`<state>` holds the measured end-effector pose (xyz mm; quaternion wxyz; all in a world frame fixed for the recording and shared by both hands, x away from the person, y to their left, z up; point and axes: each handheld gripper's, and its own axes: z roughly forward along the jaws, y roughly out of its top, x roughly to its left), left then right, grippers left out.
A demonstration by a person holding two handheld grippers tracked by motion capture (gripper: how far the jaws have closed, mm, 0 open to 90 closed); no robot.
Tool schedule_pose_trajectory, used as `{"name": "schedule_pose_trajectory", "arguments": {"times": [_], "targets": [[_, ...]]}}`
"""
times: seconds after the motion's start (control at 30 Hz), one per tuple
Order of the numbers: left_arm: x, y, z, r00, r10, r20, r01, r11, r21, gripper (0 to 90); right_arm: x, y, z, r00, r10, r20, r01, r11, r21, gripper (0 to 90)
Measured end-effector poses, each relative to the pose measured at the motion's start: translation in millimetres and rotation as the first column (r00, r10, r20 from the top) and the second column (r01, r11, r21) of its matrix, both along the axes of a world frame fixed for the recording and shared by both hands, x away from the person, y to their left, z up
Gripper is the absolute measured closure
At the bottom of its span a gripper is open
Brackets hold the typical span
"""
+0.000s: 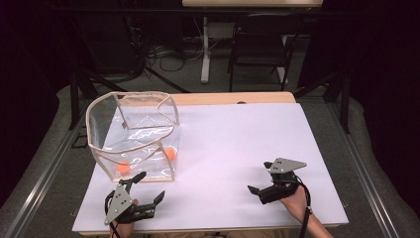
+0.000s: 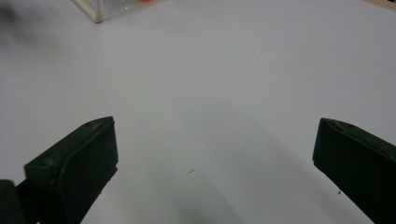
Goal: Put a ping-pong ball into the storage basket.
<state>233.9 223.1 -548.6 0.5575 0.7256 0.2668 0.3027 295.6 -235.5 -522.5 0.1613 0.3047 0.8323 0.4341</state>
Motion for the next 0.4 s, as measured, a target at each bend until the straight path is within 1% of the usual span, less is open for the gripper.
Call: {"name": "schedule_pose_trajectory", "arguments": {"times": [0.2,0.4], "targets": [[-0.1,-0.1,-0.4,1.0000,-0.001,0.000,0.001,1.0000,0.002,15.6,-5.9,-3.0,-3.3,1.0000,-0.003,0.001,0.003,1.0000,0.009,0.0],[1.7,-0.7,-1.7,0.9998,-0.013,-0.016,0.014,0.9997,0.019,15.6,-8.2,-8.6,-3.5,0.9998,-0.013,0.016,0.013,0.9997,0.019,0.0]]}}
